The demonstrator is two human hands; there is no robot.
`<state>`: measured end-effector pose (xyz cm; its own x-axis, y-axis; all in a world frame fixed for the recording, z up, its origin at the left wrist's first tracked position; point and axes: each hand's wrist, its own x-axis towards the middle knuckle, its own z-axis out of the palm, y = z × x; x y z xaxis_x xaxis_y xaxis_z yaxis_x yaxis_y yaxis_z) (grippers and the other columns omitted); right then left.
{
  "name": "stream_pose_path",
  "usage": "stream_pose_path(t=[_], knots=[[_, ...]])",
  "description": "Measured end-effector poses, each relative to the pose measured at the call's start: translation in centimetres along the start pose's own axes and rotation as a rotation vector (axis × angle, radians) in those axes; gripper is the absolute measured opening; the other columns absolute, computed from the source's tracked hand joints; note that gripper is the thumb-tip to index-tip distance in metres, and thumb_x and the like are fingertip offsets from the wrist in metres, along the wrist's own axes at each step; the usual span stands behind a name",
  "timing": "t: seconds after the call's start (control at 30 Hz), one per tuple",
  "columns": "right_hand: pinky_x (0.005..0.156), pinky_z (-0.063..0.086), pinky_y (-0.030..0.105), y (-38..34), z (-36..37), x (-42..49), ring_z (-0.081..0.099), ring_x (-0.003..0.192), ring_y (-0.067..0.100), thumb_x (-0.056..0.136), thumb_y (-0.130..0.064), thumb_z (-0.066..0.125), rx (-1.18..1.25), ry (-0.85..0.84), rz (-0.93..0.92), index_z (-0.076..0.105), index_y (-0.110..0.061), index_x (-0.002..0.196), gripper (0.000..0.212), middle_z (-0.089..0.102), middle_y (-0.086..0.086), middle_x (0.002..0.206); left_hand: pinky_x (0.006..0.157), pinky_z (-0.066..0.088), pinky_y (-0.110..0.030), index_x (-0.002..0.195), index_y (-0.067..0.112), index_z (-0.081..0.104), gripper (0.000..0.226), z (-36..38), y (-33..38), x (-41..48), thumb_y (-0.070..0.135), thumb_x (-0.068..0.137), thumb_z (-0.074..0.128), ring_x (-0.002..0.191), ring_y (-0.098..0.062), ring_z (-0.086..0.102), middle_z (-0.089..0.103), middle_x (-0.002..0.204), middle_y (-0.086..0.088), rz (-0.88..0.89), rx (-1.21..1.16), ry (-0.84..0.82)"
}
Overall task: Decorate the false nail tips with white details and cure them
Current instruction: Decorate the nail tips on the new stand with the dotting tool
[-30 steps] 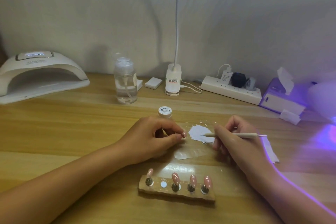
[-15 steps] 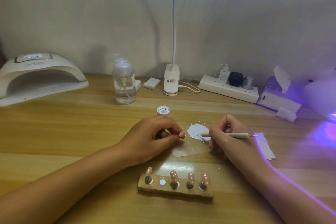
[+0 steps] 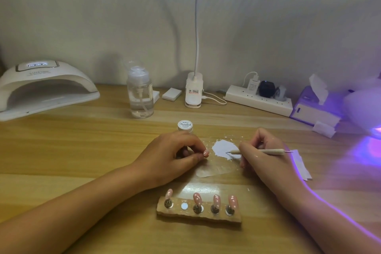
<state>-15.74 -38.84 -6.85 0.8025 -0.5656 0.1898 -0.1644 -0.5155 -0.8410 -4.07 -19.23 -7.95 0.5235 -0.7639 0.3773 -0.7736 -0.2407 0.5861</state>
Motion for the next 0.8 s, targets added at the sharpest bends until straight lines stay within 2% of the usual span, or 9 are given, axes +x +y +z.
stream_pose_path(t=[0.03, 0.13, 0.23, 0.3, 0.4, 0.5, 0.6, 0.7, 0.8], knots=[[0.049, 0.039, 0.013, 0.0, 0.0, 0.0, 0.058, 0.051, -0.003, 0.081, -0.023, 0.062, -0.002, 0.010, -0.003, 0.054, -0.014, 0.073, 0.014, 0.070, -0.006, 0.057, 0.066, 0.049, -0.024, 0.092, 0.037, 0.072, 0.007, 0.0, 0.0, 0.0, 0.031, 0.090, 0.070, 0.079, -0.009, 0.061, 0.063, 0.087, 0.026, -0.001, 0.000, 0.001], [0.064, 0.052, 0.035, -0.2, 0.1, 0.0, 0.065, 0.059, 0.007, 0.083, -0.023, 0.063, 0.008, -0.046, 0.017, 0.054, -0.011, 0.077, 0.016, 0.071, -0.002, 0.060, 0.066, 0.050, -0.027, 0.092, 0.037, 0.072, 0.008, 0.0, 0.0, -0.1, 0.029, 0.091, 0.070, 0.078, -0.009, 0.060, 0.063, 0.086, 0.023, -0.007, -0.006, -0.001], [0.073, 0.056, 0.043, -0.3, 0.0, 0.0, 0.067, 0.059, 0.011, 0.082, -0.021, 0.063, 0.034, -0.031, 0.019, 0.055, -0.009, 0.077, 0.015, 0.071, 0.001, 0.060, 0.065, 0.050, -0.027, 0.092, 0.037, 0.070, 0.012, 0.0, 0.1, -0.1, 0.026, 0.091, 0.069, 0.077, -0.008, 0.060, 0.062, 0.086, 0.023, -0.005, 0.000, -0.011], [0.075, 0.056, 0.043, -0.2, 0.0, 0.0, 0.067, 0.061, 0.009, 0.086, -0.025, 0.063, 0.016, -0.033, 0.009, 0.055, -0.010, 0.080, 0.018, 0.072, -0.001, 0.062, 0.065, 0.048, -0.024, 0.091, 0.038, 0.070, 0.014, 0.0, 0.1, 0.0, 0.025, 0.091, 0.070, 0.076, -0.008, 0.059, 0.060, 0.085, 0.023, -0.006, 0.003, -0.010], [0.069, 0.054, 0.042, -0.2, 0.0, 0.1, 0.064, 0.058, 0.010, 0.084, -0.021, 0.062, 0.066, -0.040, 0.020, 0.055, -0.010, 0.079, 0.015, 0.072, 0.000, 0.062, 0.065, 0.045, -0.023, 0.092, 0.037, 0.071, 0.012, 0.0, 0.1, -0.1, 0.025, 0.090, 0.071, 0.073, -0.009, 0.056, 0.058, 0.090, 0.021, -0.022, 0.009, -0.008], [0.052, 0.048, 0.030, -0.3, -0.3, 0.1, 0.056, 0.049, 0.004, 0.094, -0.030, 0.062, 0.222, 0.089, -0.020, 0.054, -0.010, 0.087, 0.022, 0.073, 0.001, 0.067, 0.062, 0.041, -0.020, 0.093, 0.036, 0.072, 0.013, -0.1, 0.0, 0.0, 0.024, 0.088, 0.071, 0.068, -0.012, 0.051, 0.057, 0.090, 0.020, -0.034, 0.006, 0.006], [0.044, 0.045, 0.017, -1.0, -0.4, -0.3, 0.061, 0.049, 0.012, 0.095, -0.046, 0.057, 0.357, 0.106, -0.070, 0.056, -0.018, 0.096, 0.028, 0.075, 0.002, 0.074, 0.061, 0.041, -0.022, 0.090, 0.038, 0.071, 0.018, -0.1, 0.1, 0.0, 0.020, 0.087, 0.072, 0.066, -0.015, 0.049, 0.062, 0.090, 0.018, -0.040, -0.056, -0.010], [0.045, 0.050, 0.021, -2.2, -0.1, -1.0, 0.069, 0.056, 0.019, 0.091, -0.053, 0.055, 0.397, 0.027, -0.106, 0.058, -0.025, 0.097, 0.029, 0.077, -0.001, 0.082, 0.061, 0.039, -0.019, 0.088, 0.040, 0.070, 0.018, -0.1, 0.1, 0.1, 0.023, 0.087, 0.073, 0.064, -0.010, 0.049, 0.066, 0.090, 0.018, -0.048, -0.083, -0.026], [0.045, 0.051, 0.022, -2.9, 0.0, -1.8, 0.068, 0.056, 0.018, 0.086, -0.051, 0.062, 0.438, 0.020, -0.132, 0.060, -0.023, 0.095, 0.030, 0.075, 0.001, 0.081, 0.061, 0.040, -0.017, 0.088, 0.039, 0.070, 0.018, -0.1, 0.1, 0.2, 0.022, 0.087, 0.074, 0.065, -0.007, 0.049, 0.066, 0.090, 0.018, -0.056, -0.087, -0.040]])
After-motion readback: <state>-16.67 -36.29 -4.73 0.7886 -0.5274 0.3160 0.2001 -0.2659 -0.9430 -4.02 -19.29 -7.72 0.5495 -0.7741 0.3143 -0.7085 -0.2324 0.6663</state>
